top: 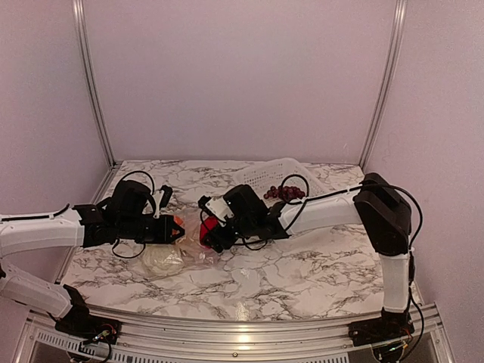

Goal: Open the zip-top bag and remove the fake food

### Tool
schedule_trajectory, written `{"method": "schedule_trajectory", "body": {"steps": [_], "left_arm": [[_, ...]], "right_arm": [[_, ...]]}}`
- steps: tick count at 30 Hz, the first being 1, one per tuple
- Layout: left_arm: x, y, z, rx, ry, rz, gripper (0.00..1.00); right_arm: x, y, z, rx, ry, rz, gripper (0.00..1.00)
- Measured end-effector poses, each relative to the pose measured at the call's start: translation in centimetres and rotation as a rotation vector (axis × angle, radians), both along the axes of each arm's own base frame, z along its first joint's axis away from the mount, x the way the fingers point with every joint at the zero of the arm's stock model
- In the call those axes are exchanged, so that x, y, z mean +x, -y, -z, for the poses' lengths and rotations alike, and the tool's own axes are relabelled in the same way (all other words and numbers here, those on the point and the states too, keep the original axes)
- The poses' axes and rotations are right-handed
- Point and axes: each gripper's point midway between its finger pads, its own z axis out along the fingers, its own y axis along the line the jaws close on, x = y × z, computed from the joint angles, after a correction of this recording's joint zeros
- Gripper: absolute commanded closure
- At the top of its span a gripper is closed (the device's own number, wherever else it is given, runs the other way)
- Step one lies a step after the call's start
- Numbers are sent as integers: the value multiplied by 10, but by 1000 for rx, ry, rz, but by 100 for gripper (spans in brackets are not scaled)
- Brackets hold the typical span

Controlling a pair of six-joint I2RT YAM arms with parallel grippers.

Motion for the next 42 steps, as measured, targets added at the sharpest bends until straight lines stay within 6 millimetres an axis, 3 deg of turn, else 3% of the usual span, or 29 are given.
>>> {"method": "schedule_trajectory", "body": {"steps": [11,17,20,26,32,36,39,42], "left_arm": [[17,4,2,33,2,-40,100],[22,5,0,33,5,-58,100],[22,4,0,33,1,-61,100],[25,5,1,36,-3,-65,100],[30,9,-5,30,7,-63,100],[32,9,-6,30,10,-66,100],[33,9,-5,33,8,-66,100],[33,9,-3,38,7,-63,100]], "right_arm": [[-24,0,-52,136,-21,-140,33],[-38,21,-77,182,-34,-164,32],[-21,38,-98,216,-17,-116,31],[42,97,-134,270,33,72,31],[94,162,-126,193,23,275,31],[123,202,-109,133,-4,394,30],[136,217,-83,82,-47,437,28],[141,218,-51,21,-99,438,22]]}}
